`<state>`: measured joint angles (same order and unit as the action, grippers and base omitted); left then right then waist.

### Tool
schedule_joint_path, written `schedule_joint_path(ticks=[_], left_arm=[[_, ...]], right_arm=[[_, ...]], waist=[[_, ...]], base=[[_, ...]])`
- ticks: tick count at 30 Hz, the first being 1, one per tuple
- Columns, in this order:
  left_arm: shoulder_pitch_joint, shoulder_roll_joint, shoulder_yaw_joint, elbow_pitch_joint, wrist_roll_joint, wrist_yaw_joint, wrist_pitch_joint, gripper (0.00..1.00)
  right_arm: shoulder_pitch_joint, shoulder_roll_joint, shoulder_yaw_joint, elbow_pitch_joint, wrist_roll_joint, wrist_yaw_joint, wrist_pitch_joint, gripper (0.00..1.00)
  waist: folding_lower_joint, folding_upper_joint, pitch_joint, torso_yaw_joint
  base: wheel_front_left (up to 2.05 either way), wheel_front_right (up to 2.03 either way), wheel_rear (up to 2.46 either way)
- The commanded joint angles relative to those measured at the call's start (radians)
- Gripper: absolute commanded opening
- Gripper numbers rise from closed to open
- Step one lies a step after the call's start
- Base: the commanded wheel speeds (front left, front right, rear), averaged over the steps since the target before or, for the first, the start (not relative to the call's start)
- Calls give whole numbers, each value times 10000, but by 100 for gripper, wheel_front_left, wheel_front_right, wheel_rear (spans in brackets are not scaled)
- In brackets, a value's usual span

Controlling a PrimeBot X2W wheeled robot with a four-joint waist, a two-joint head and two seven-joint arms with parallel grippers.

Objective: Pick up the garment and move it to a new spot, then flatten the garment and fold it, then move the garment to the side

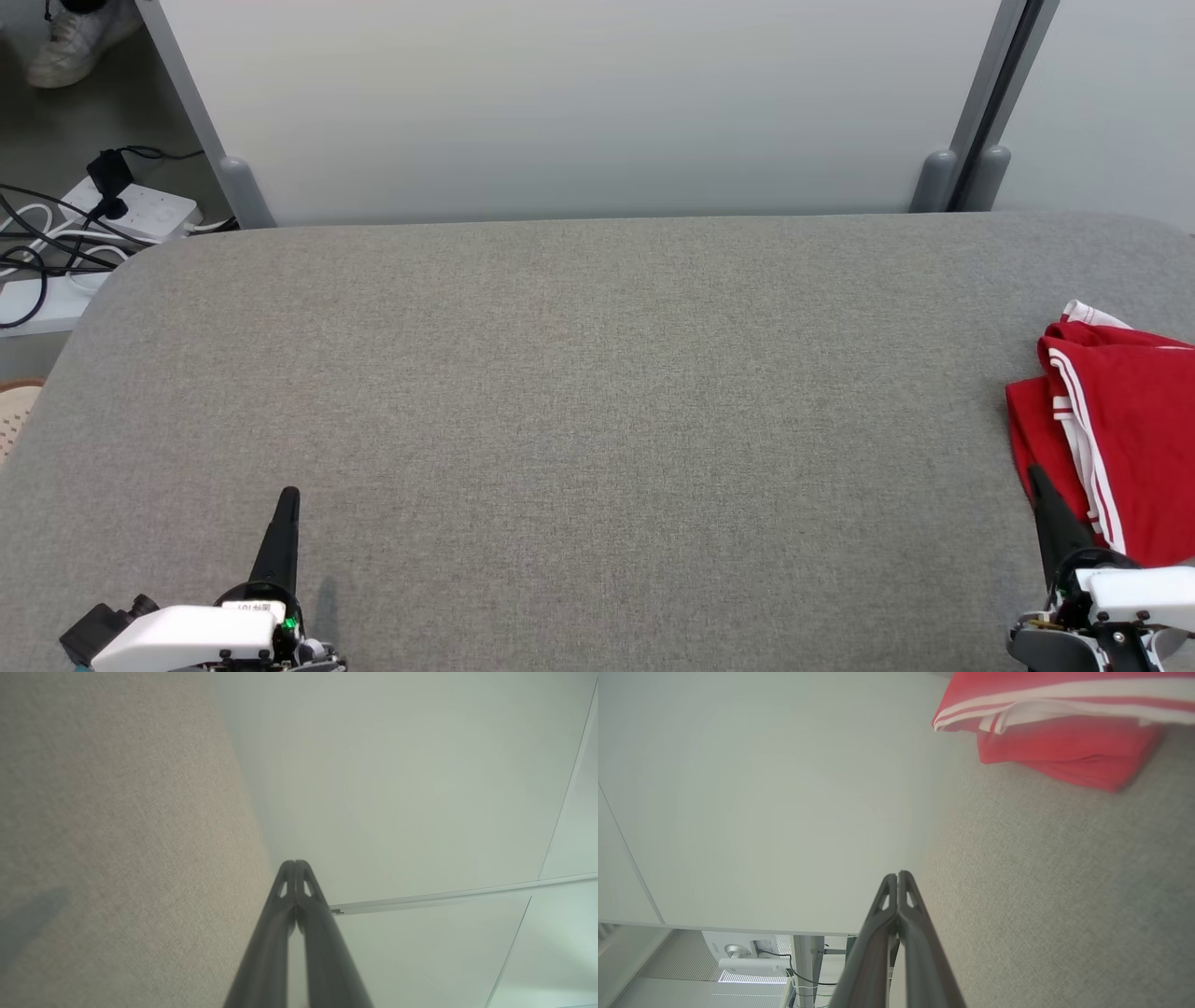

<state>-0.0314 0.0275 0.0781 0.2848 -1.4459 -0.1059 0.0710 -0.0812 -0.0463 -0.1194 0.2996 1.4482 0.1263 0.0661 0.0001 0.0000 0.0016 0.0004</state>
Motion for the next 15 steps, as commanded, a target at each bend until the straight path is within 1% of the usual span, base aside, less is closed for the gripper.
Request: schedule_joint_path(ticks=[1,13,15], left_arm=[[-625,212,294,-321,-232,-138,67,0],[-766,227,357,-393,-1616,-246,420,0],[-767,227,358,-393,-1626,-247,423,0]], right_arm=[[-275,-99,174,-392,222,41,127,0],[-268,-40,53,-547,1591,44,472,0],[-268,-39,53,-548,1602,44,474,0]], waist=[[0,0,1,0],[-1,0,14,-4],[-1,0,14,-4]], base=[[0,0,0],[0,0,0],[0,0,0]])
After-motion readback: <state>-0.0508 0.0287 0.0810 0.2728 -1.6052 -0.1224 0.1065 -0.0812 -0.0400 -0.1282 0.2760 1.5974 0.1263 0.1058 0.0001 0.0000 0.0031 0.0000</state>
